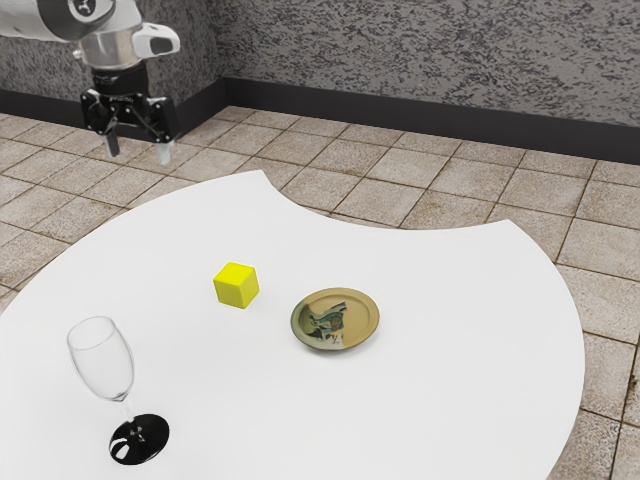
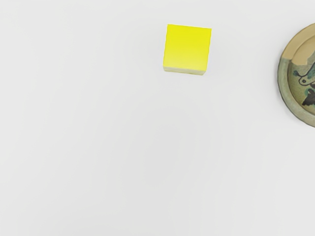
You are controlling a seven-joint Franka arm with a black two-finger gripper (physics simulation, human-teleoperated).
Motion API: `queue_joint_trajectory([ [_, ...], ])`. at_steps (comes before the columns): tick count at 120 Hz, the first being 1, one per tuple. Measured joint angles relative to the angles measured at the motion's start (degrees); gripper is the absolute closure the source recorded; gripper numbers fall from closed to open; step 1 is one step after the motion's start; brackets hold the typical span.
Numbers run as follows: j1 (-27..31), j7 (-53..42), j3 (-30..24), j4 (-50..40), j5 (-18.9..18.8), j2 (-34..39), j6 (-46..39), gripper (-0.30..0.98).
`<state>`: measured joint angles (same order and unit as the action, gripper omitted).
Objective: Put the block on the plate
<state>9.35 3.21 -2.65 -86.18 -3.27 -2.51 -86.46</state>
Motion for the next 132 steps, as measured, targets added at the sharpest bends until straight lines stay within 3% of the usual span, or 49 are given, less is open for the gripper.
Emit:
queue_joint_trajectory([
  [16,-3.6,0.6,-0.2,-0.4,-0.2,-0.5,-1.0,0.0],
  [36,-8.5,2.0,-0.2,-0.2,-3.5,-2.5,-1.8,0.0],
  [77,-3.4,4.2,-0.1,-0.5,-4.9,-14.0,-7.9,0.0],
  [132,-2.1,2.9,-0.1,0.6,-5.0,-24.3,-18.0,0.0],
])
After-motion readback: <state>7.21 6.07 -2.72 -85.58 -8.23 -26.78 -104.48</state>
